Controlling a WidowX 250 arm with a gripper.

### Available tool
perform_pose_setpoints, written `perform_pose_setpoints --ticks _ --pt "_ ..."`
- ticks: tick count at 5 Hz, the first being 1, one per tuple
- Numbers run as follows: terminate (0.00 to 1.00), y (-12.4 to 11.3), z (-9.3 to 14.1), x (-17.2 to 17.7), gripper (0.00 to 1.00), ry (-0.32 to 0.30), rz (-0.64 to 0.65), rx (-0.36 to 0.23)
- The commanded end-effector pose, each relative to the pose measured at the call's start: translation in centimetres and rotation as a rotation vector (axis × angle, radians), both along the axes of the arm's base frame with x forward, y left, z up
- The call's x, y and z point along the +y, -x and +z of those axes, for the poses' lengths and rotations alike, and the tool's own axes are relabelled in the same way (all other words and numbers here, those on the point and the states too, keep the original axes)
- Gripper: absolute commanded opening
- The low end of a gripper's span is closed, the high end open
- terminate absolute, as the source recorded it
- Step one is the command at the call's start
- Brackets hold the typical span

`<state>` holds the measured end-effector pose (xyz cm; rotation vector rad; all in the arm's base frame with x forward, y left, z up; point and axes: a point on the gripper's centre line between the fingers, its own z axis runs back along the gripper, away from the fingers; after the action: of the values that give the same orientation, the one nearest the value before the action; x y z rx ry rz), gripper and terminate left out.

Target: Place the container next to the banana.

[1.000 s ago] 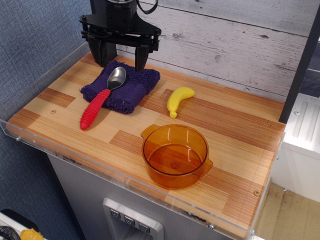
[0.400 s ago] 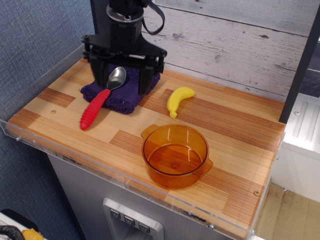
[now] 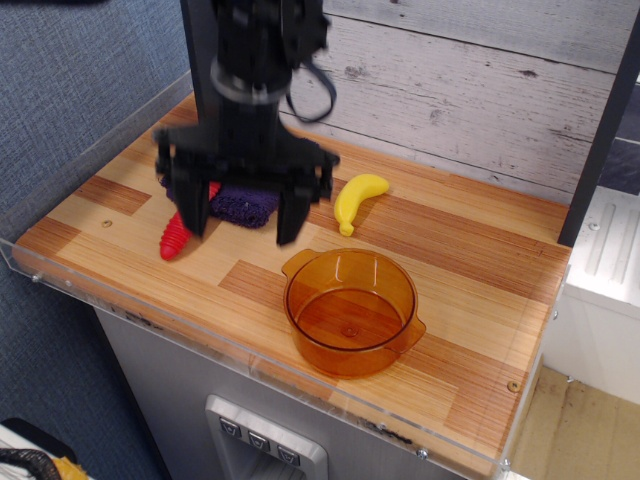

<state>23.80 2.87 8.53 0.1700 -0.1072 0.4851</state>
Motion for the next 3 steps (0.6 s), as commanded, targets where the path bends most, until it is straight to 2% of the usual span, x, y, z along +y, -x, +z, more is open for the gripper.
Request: perform_pose_setpoints --ticks 1,3 --pt "0.00 0.4 -2.8 -2.3 1.00 0.018 -0.019 -0.097" --pt "0.00 -0.7 -4.9 -3.4 1.00 0.032 0.006 -0.137"
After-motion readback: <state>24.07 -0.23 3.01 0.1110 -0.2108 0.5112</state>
